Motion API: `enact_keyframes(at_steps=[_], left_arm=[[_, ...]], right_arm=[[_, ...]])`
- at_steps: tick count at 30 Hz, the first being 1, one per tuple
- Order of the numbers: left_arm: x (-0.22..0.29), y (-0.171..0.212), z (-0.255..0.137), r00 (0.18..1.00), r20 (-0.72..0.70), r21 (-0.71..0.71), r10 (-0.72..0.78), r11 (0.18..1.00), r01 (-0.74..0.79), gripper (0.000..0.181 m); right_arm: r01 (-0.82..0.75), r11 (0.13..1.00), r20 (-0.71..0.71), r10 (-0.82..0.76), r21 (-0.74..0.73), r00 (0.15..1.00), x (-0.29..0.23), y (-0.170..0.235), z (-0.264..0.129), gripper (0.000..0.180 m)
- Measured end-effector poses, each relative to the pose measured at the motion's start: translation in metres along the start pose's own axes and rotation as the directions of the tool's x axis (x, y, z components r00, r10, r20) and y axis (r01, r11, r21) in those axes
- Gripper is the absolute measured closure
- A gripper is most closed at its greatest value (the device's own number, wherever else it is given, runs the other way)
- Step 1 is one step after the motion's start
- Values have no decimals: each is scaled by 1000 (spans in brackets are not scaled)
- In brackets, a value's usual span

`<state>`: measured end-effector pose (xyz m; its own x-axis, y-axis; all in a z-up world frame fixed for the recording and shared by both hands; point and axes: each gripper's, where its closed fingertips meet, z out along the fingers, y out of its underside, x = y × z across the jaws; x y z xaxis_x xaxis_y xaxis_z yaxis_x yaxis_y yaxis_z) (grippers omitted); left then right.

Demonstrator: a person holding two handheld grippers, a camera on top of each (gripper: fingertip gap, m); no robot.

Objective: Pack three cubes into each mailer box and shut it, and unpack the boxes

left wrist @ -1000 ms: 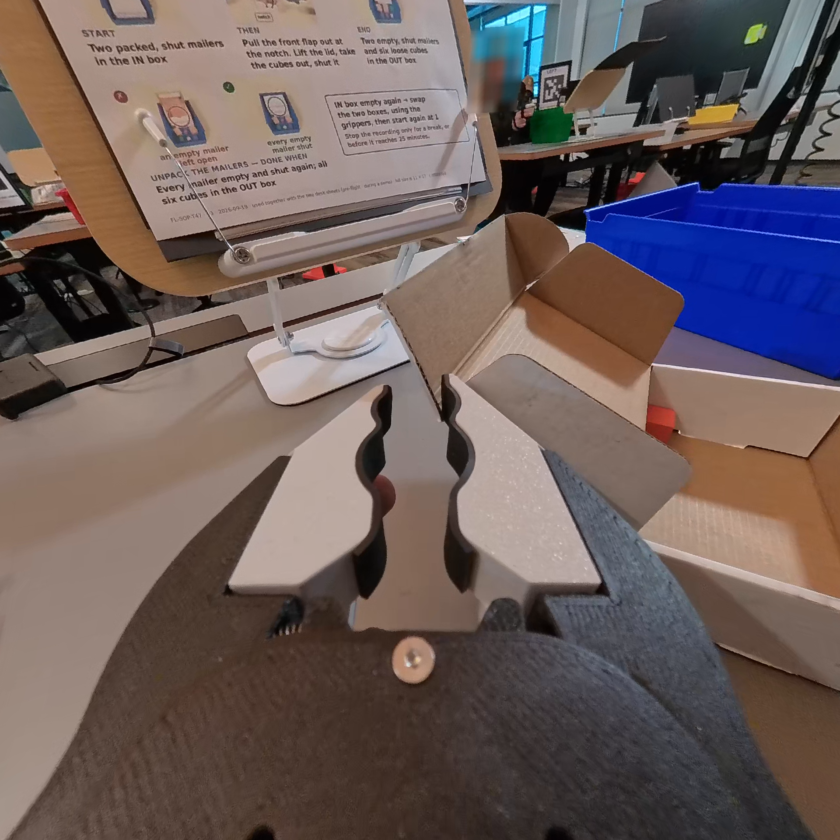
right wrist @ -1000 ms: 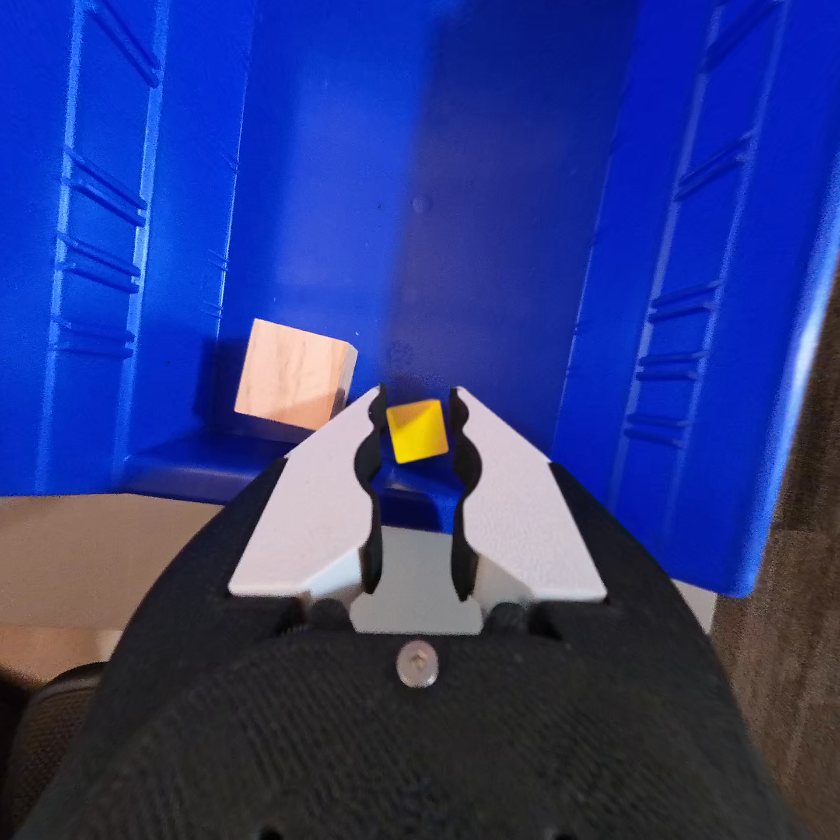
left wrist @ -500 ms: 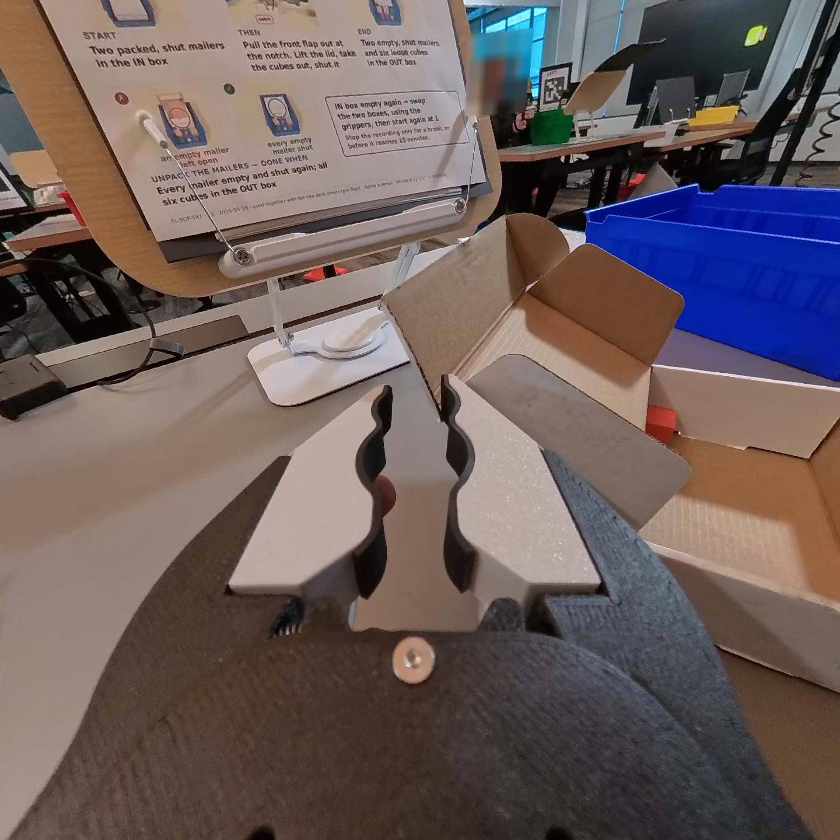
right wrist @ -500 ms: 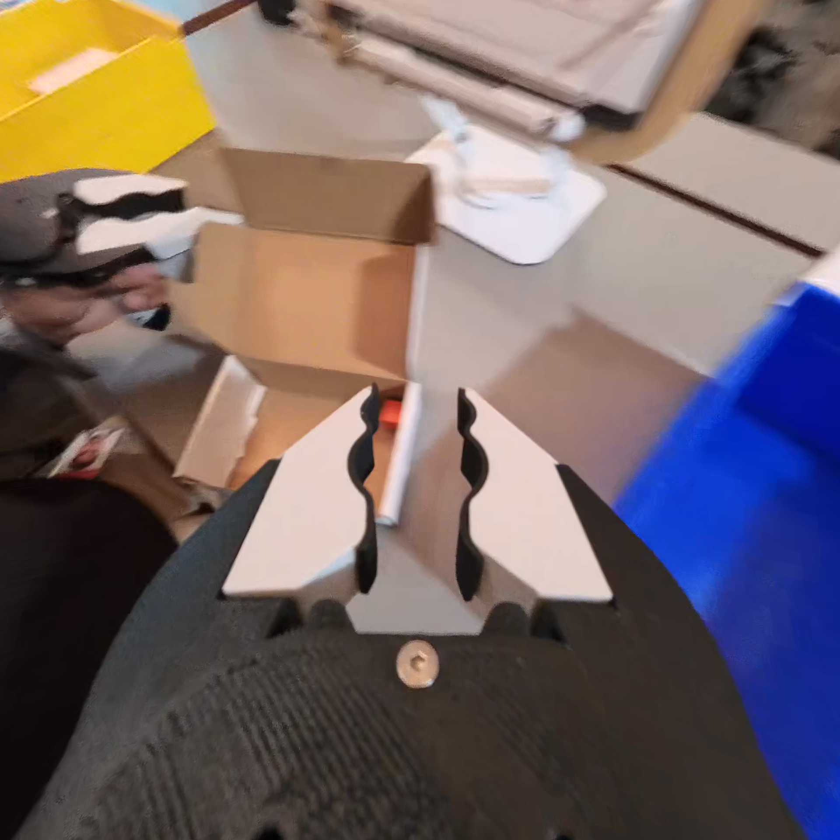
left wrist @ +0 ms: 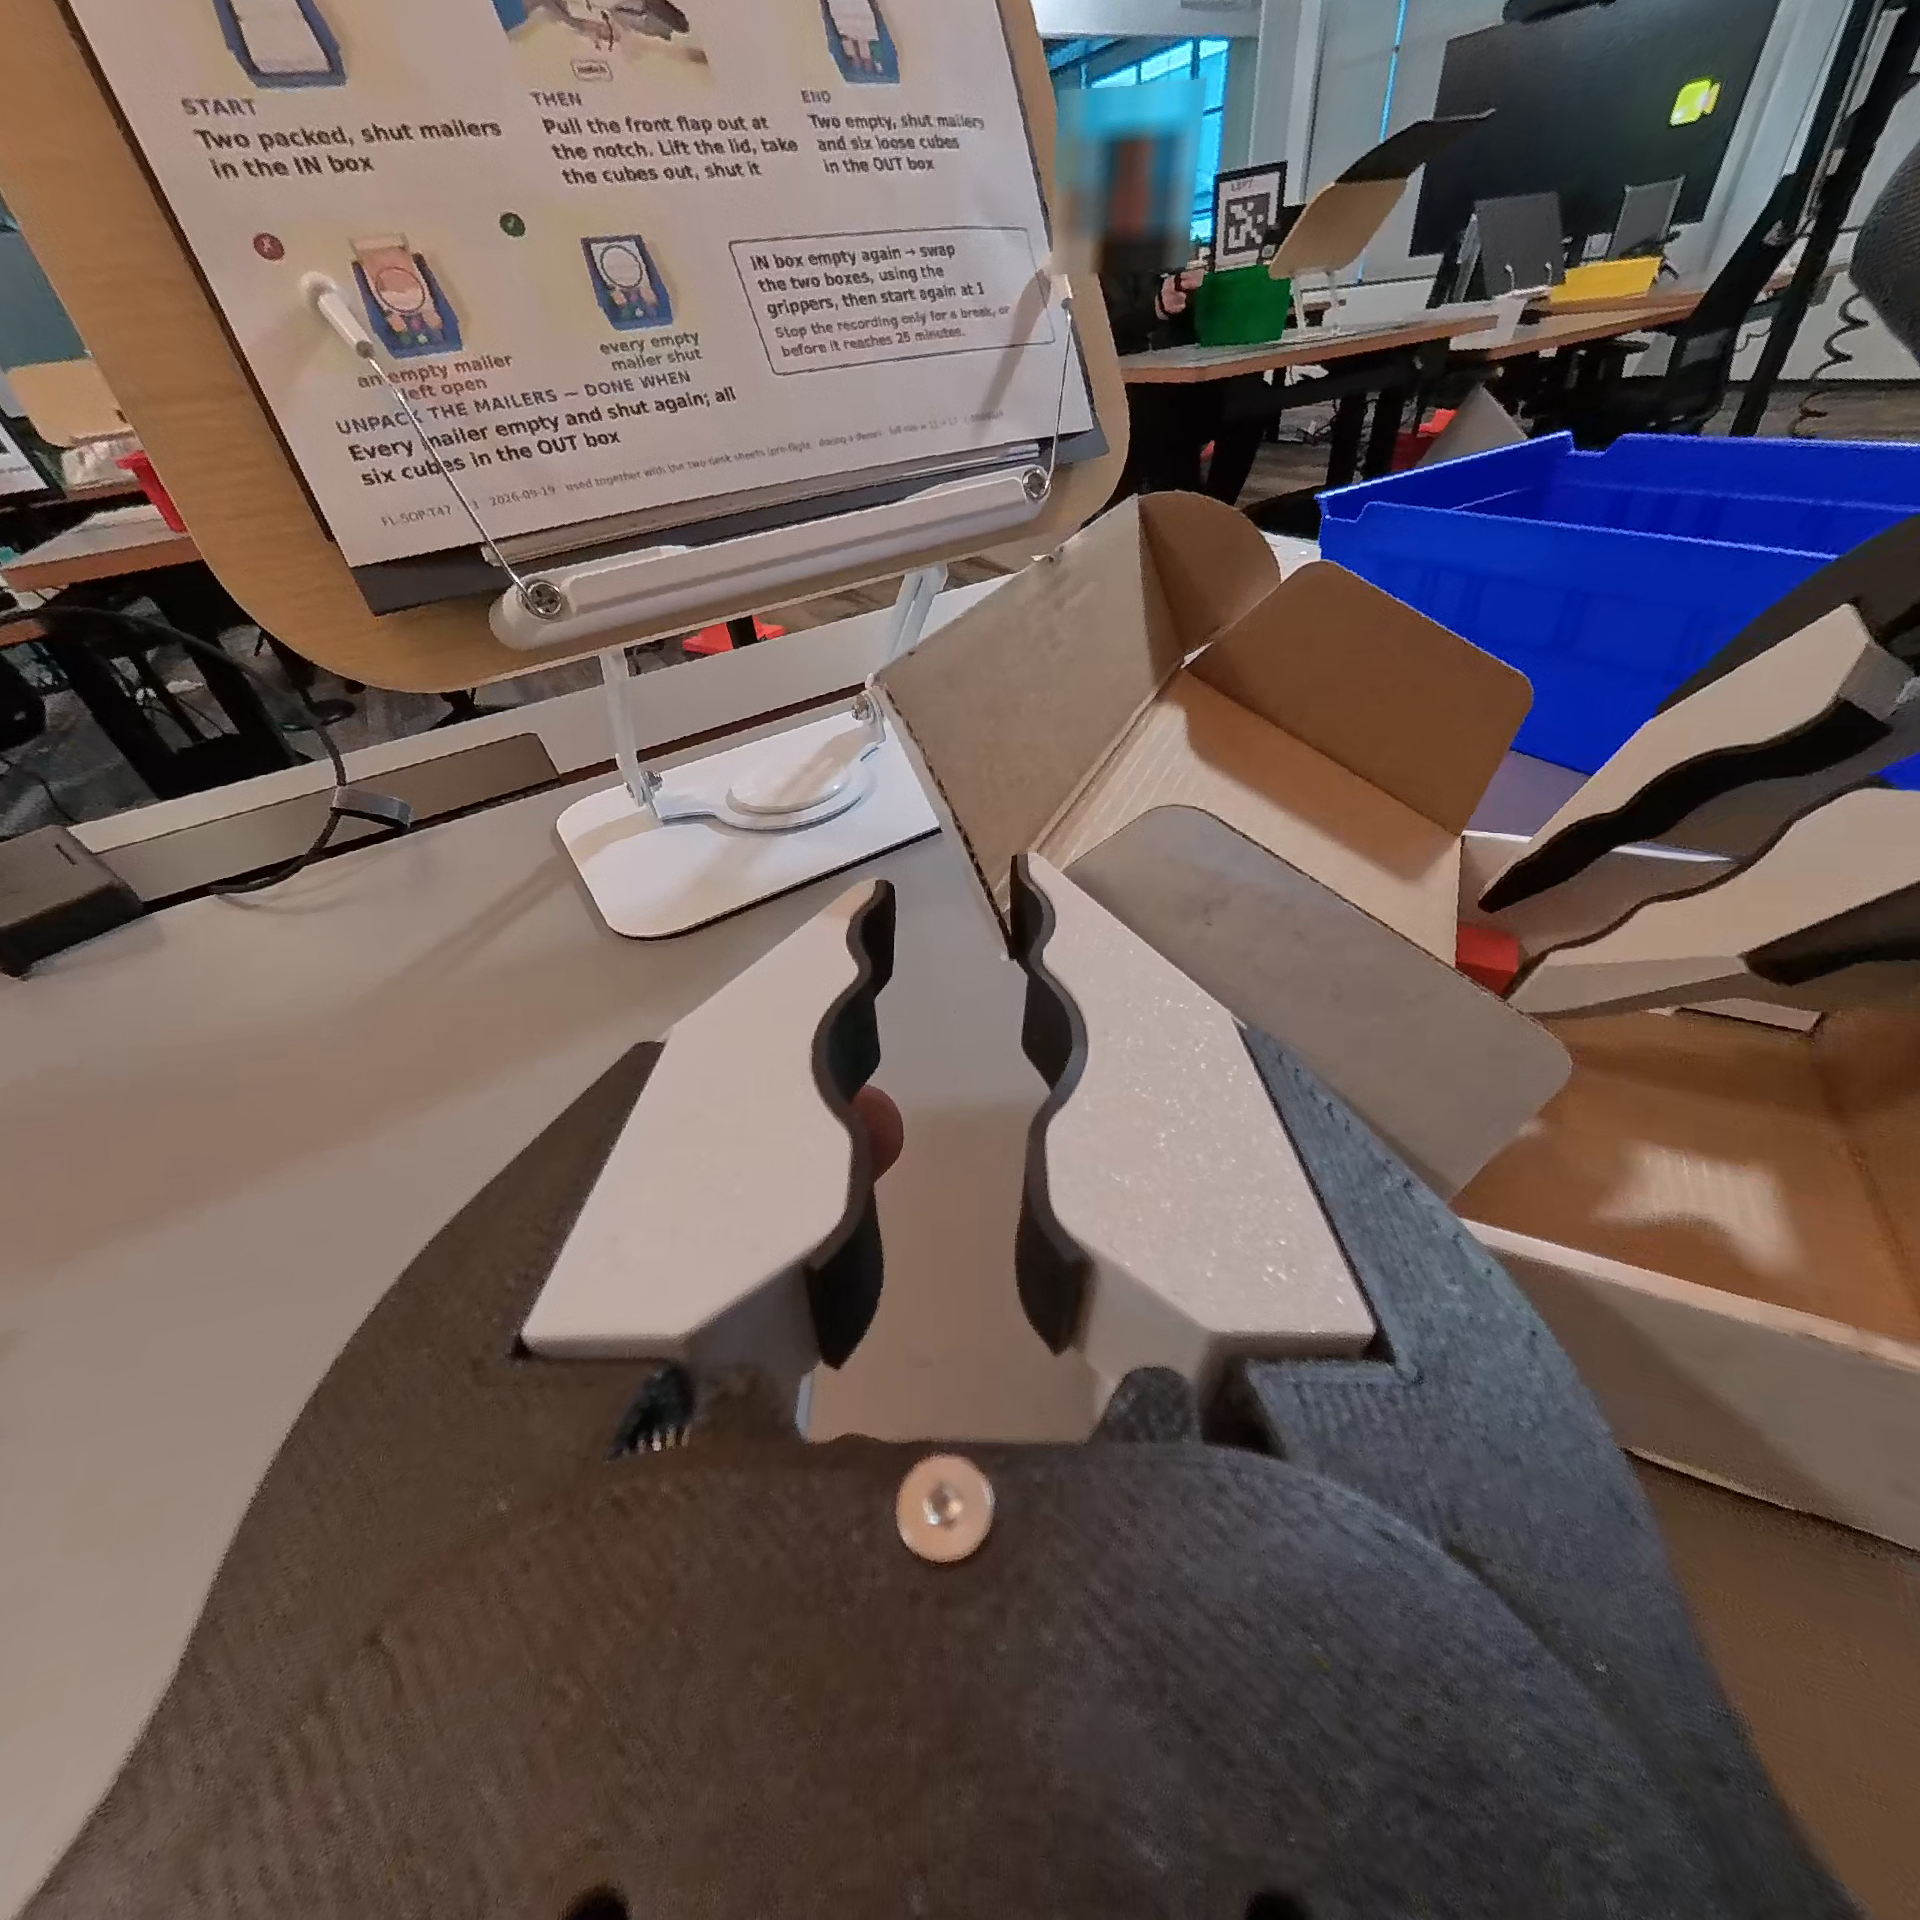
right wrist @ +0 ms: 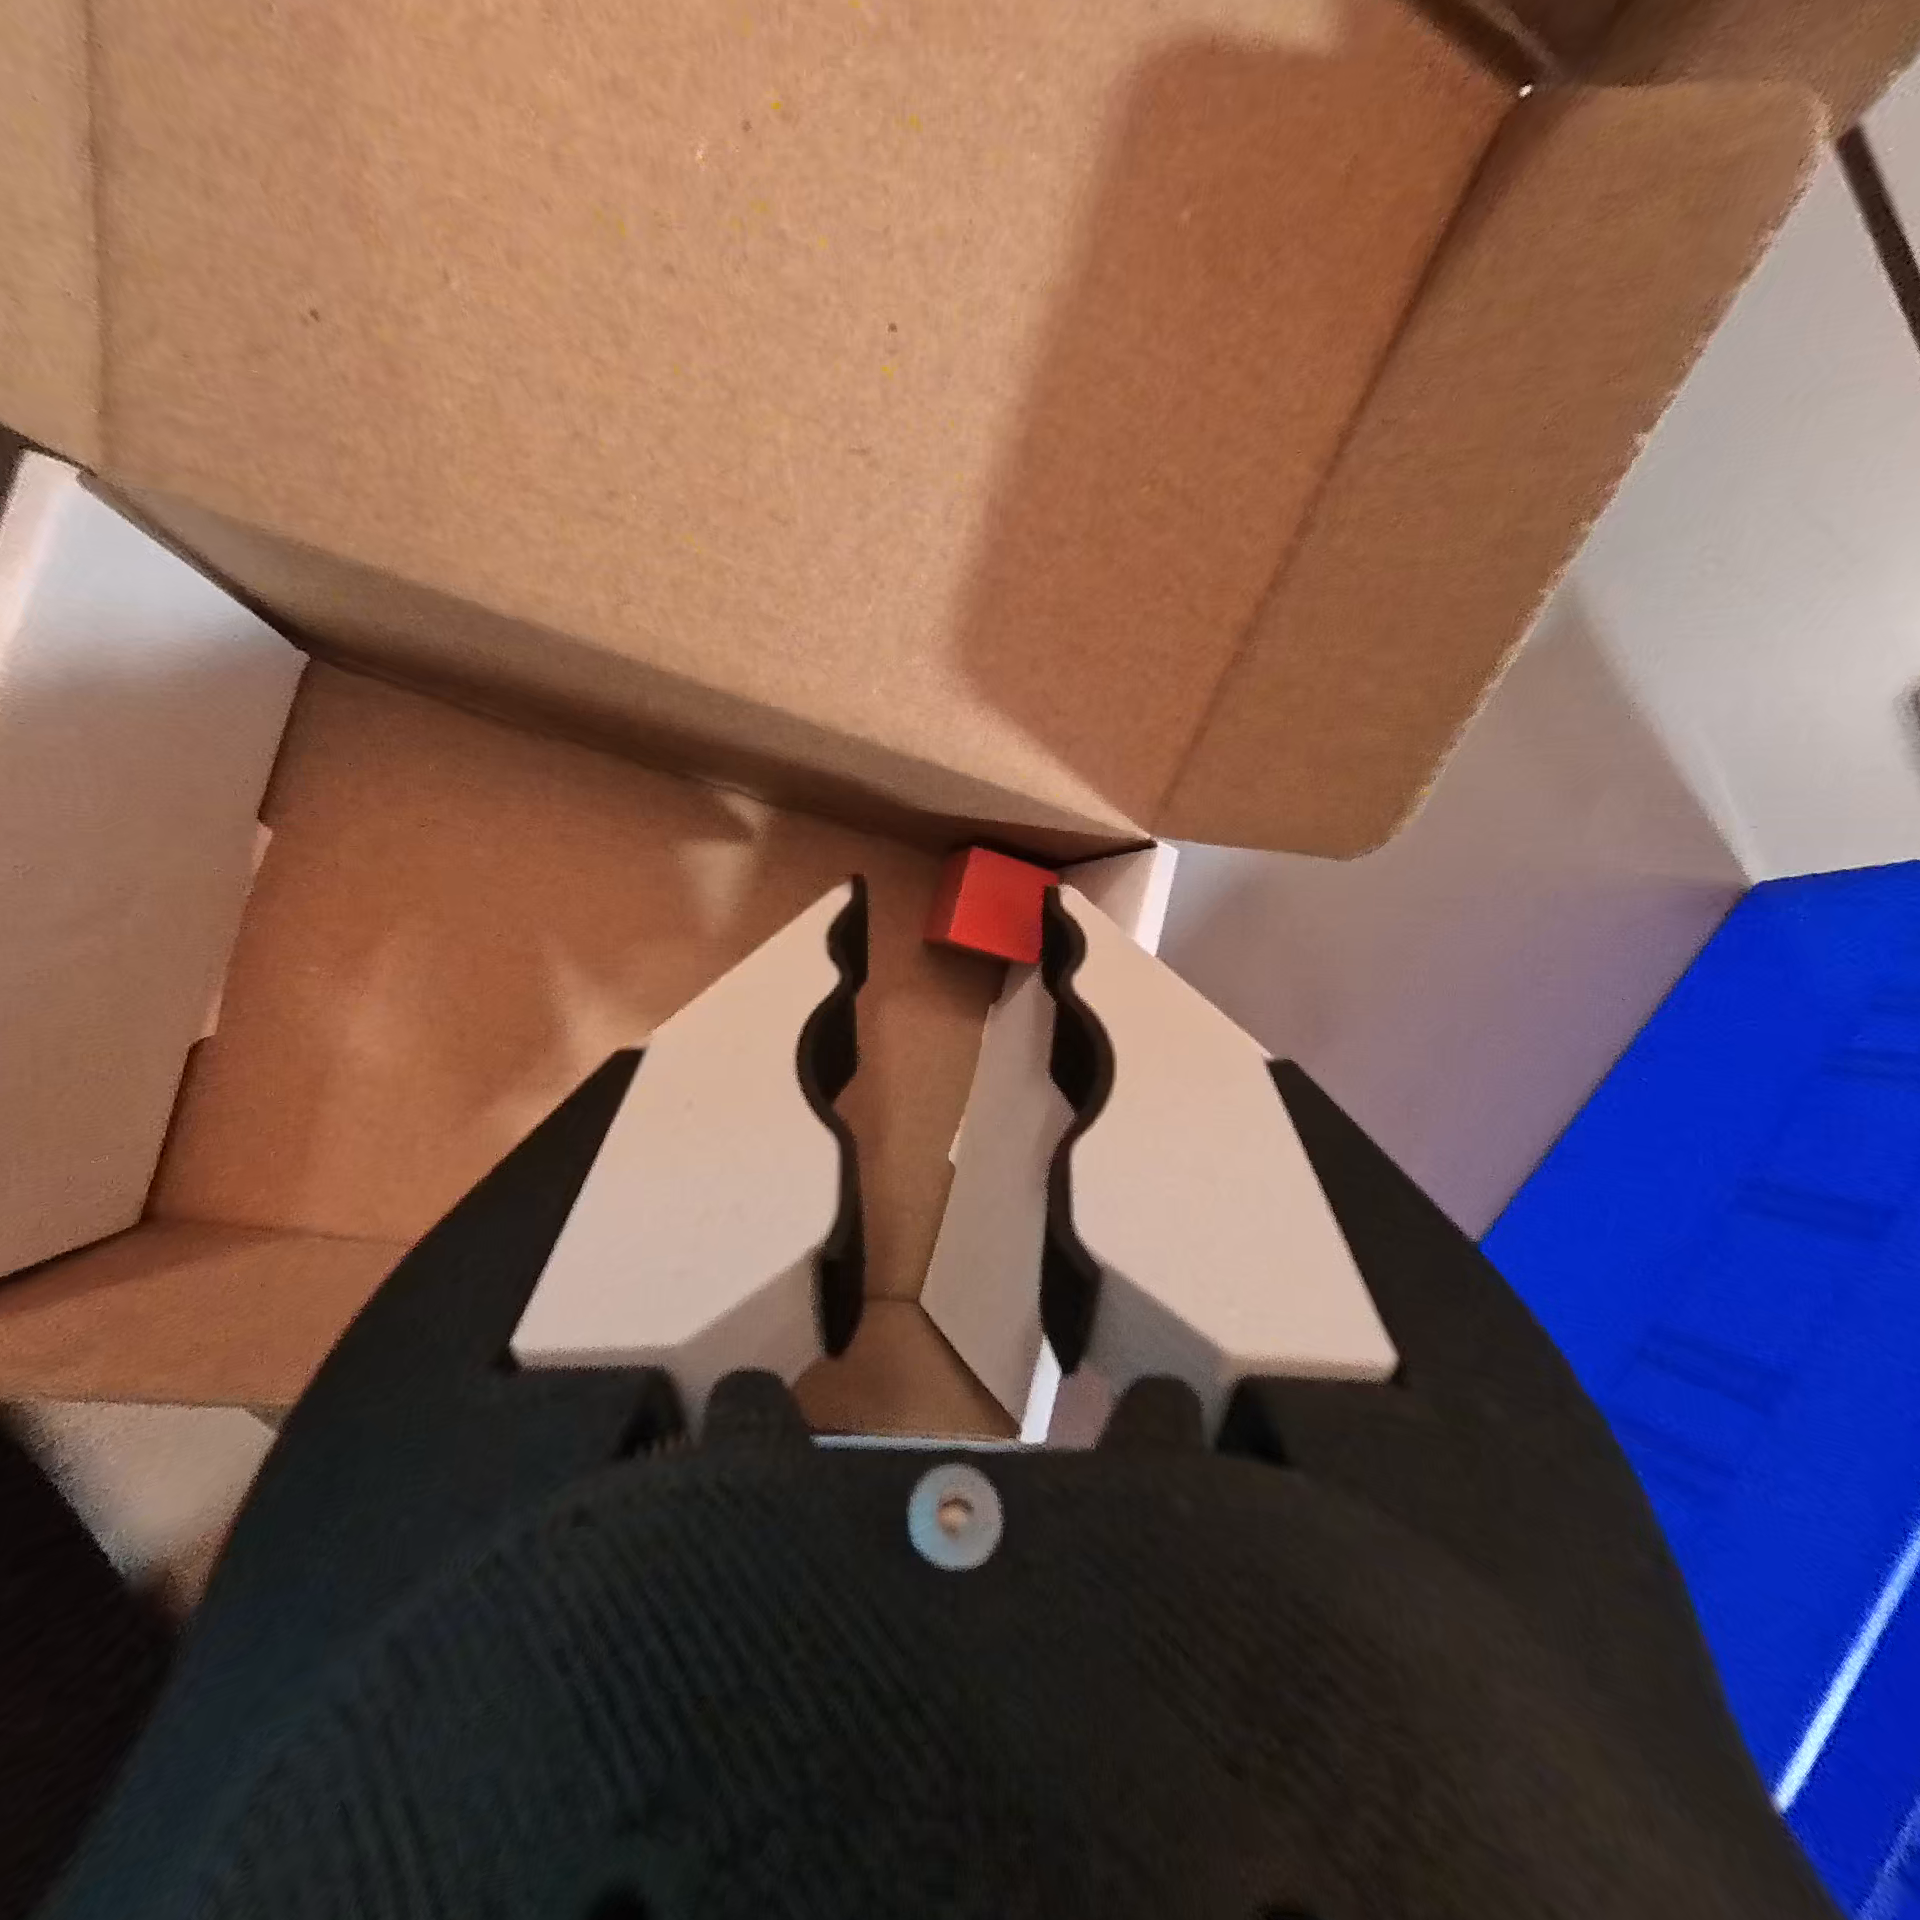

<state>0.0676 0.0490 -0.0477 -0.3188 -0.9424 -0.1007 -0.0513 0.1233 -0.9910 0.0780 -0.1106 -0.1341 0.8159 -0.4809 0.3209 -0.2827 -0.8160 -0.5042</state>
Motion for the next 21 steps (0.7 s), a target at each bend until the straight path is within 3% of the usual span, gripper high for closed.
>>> enact_keyframes(at_steps=[1, 11, 17, 21], left_arm=[[0, 0, 0, 1000, 0, 1, -1, 1000, 1, 160], [1, -1, 0, 1000, 2, 4, 4, 1000, -4, 161], [1, -1, 0, 1000, 0, 4, 4, 1000, -4, 161], [1, -1, 0, 1000, -2, 5, 3, 1000, -3, 161]], right_arm=[[3, 1000, -9, -3, -4, 1000, 0, 0, 0, 147], [71, 996, -64, -74, -47, 995, -4, 3, 3, 136], [61, 998, -17, -61, 9, 998, -16, -9, -3, 142], [55, 997, -52, -58, -50, 997, -10, 0, 3, 139]])
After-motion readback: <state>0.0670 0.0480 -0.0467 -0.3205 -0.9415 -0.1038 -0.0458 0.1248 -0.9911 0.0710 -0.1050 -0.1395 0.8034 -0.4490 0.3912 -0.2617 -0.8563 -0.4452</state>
